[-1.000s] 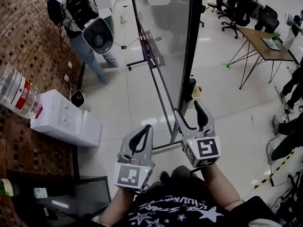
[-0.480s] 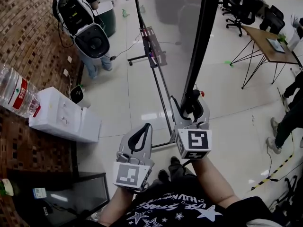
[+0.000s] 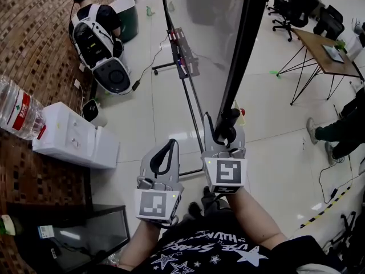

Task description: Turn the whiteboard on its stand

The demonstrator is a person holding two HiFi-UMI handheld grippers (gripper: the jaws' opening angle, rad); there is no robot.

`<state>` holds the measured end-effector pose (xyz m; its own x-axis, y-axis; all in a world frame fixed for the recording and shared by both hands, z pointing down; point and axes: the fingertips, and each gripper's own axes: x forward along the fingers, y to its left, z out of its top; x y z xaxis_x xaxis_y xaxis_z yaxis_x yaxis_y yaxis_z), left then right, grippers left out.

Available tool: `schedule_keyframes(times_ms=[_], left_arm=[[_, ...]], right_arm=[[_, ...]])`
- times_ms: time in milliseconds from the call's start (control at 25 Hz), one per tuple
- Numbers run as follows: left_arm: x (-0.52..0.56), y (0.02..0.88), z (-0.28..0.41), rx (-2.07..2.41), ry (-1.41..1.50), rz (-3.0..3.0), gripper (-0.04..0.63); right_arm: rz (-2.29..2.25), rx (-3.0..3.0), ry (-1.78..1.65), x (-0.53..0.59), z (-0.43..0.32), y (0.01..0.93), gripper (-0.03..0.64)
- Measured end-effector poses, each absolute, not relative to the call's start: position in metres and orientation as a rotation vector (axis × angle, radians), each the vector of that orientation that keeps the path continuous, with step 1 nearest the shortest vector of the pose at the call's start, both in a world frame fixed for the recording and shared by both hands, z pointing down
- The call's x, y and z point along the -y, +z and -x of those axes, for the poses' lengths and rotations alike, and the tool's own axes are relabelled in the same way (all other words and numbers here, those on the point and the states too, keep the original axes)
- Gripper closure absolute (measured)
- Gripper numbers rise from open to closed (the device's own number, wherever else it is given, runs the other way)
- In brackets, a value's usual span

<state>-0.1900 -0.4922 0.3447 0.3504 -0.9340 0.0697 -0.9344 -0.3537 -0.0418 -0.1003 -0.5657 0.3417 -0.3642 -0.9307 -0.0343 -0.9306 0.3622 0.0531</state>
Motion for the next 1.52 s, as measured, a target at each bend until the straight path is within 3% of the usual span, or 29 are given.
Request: schedule_keyframes(times_ms=[640, 1520], left_arm=[[0.466, 0.351, 0.187, 1.769, 0.129, -2.556, 0.589], [0.388, 0.366, 0.182, 1.800, 0.144, -2.441, 0.589]], right_arm=[[-1.792, 2.574, -0.050, 0.551, 0.104, 0.343, 0.491], [-1.737, 2.659, -0.042, 0.451, 0.112, 0.334, 0.486]])
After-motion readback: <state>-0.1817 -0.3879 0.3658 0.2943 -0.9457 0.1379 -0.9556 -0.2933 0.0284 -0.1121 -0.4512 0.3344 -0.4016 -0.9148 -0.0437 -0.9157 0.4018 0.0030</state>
